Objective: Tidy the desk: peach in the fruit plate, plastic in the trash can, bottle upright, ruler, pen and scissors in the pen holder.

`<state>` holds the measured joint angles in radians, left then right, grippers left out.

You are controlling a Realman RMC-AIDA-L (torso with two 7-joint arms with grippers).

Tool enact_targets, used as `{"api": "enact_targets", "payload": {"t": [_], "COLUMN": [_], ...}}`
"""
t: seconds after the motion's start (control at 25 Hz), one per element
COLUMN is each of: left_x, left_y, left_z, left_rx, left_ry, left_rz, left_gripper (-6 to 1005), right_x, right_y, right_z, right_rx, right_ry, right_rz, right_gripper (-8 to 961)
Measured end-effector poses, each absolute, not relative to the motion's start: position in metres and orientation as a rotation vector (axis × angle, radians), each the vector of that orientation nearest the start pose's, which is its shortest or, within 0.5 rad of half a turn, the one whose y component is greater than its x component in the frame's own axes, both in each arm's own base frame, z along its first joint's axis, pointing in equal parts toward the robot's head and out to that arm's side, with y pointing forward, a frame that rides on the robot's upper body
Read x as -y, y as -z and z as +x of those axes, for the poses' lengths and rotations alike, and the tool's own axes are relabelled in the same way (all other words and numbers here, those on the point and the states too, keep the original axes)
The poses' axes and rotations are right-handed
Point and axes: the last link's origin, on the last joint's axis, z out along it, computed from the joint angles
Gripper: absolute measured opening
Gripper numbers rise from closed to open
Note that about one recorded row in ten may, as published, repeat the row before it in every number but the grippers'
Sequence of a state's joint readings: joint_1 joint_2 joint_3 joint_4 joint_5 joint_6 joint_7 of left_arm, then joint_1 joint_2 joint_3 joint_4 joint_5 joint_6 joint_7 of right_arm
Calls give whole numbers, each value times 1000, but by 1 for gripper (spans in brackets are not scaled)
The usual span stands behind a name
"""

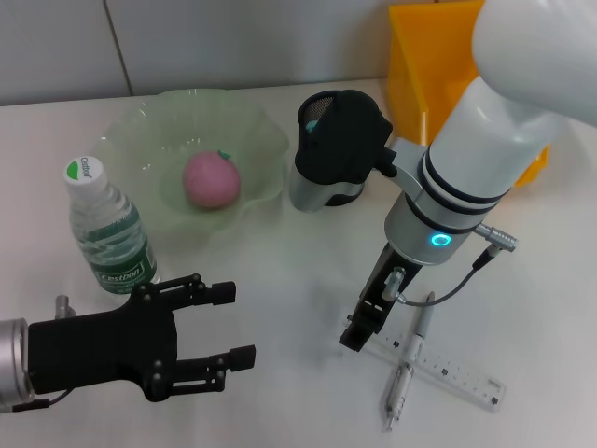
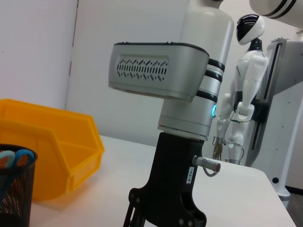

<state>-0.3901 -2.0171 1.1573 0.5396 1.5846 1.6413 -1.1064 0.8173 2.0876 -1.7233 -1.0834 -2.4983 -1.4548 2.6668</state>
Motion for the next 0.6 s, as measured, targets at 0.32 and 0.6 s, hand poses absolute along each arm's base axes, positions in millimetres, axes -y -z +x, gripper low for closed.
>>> {"api": "enact_targets", "payload": {"t": [0.32, 0.6], "left_x": [-271, -272], "left_y": [27, 27], "left_z": [-263, -263], "left_rx": [360, 358], "left_ry": [909, 909], "left_rz": [-2891, -2890], "left_gripper": [790, 791], "right_x": [-346, -345], "right_y": [83, 85], "right_z": [144, 143], "right_rx": [-750, -731], "right_ry": [778, 786], "right_rz": [-2758, -2762], "right_gripper": [691, 688]}}
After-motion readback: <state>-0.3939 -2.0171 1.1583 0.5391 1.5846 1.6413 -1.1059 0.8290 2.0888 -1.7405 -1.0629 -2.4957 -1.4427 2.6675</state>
